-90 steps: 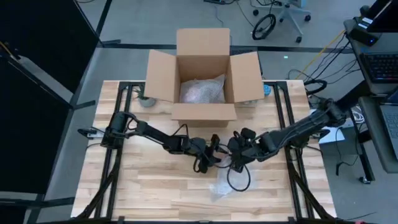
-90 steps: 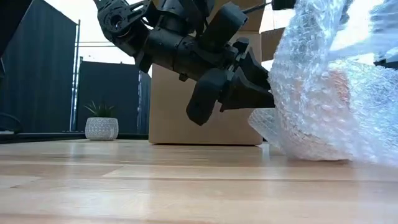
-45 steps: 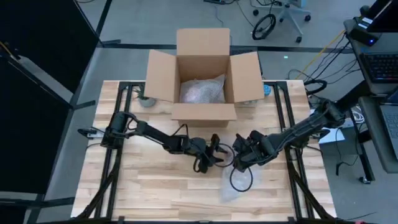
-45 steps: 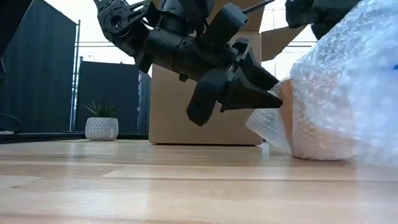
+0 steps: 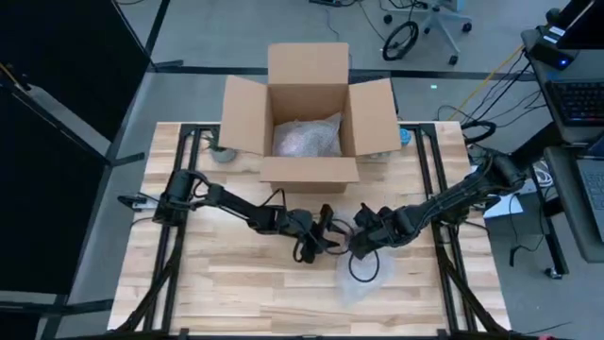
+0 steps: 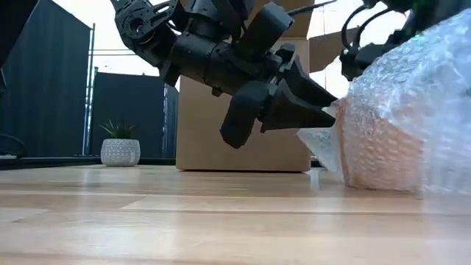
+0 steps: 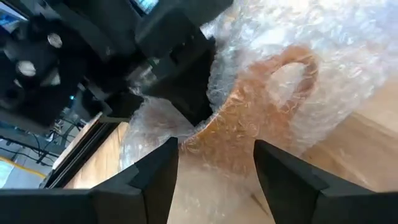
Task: Wrap mug
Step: Wrap the orange mug with transparent bubble wrap
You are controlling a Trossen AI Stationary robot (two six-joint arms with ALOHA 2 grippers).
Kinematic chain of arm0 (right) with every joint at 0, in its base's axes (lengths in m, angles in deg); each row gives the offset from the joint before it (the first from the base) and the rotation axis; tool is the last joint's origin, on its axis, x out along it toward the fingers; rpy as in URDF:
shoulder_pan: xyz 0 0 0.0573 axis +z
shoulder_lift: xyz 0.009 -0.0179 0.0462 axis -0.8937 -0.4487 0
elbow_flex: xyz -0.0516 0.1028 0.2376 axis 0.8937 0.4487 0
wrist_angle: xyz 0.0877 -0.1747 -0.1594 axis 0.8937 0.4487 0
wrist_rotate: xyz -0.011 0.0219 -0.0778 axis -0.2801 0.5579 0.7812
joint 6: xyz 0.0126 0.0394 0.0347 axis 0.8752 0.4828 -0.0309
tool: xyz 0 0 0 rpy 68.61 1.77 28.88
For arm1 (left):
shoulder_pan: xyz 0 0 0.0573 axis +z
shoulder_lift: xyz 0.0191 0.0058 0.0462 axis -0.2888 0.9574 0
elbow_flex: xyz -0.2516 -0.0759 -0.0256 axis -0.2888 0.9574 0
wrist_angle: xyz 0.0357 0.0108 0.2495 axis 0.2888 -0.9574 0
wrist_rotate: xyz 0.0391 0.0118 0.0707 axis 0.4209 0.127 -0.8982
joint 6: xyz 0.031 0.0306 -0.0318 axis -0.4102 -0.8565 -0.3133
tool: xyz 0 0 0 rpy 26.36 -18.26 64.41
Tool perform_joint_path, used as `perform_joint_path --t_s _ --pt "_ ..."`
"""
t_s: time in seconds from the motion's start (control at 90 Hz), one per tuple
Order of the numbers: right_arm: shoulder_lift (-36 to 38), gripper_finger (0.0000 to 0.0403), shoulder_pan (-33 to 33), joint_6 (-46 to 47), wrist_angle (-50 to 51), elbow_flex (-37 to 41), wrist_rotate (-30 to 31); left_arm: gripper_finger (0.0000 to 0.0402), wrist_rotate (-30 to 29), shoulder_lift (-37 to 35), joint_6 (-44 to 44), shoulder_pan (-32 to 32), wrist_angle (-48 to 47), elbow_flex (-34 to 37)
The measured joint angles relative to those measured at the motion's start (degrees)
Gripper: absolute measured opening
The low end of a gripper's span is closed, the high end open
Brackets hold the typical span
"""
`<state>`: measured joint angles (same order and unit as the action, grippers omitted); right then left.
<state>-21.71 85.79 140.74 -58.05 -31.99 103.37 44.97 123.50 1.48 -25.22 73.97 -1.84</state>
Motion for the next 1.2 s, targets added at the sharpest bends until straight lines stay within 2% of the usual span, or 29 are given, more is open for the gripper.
perform_joint_path --t_s 0.189,0.311,0.433,0.589,0.744,0.867,0.967,1.2 --pt "0.0 0.0223 -0.1 0.6 -3.8 2.9 -0.8 0.0194 -0.7 0.0 0.0 -0.5 -0.4 0.0" --pt "0.0 0.0196 -0.4 -0.9 -3.5 3.0 -1.6 0.0194 -4.7 -1.1 0.0 -1.8 -1.6 -0.5" --pt "0.0 0.0147 -0.6 -3.8 -3.9 3.0 -1.7 0.0194 -7.5 -3.9 -0.1 -3.1 -3.5 -1.3" --pt "0.0 0.0064 -1.2 -7.5 -5.7 3.1 -2.3 0.0194 -11.5 -6.0 0.0 -3.3 -5.8 -1.2" --pt "0.0 0.0063 -1.8 -12.3 -8.1 3.2 -2.7 0.0194 -12.0 -6.3 6.2 -2.4 -7.2 -1.2" --pt "-0.1 0.0063 -1.8 -13.6 -8.6 3.2 -2.5 0.0194 -6.6 -6.3 15.5 -1.4 -9.8 -1.2" --pt "-0.1 0.0063 -1.8 -14.1 -8.7 3.2 -2.2 0.0194 -5.5 -6.2 21.6 -1.2 -11.1 -1.2" --pt "-0.1 0.0063 -2.3 -13.4 -8.8 3.3 -1.8 0.0194 -3.5 -6.4 22.5 -4.9 -10.7 -1.2"
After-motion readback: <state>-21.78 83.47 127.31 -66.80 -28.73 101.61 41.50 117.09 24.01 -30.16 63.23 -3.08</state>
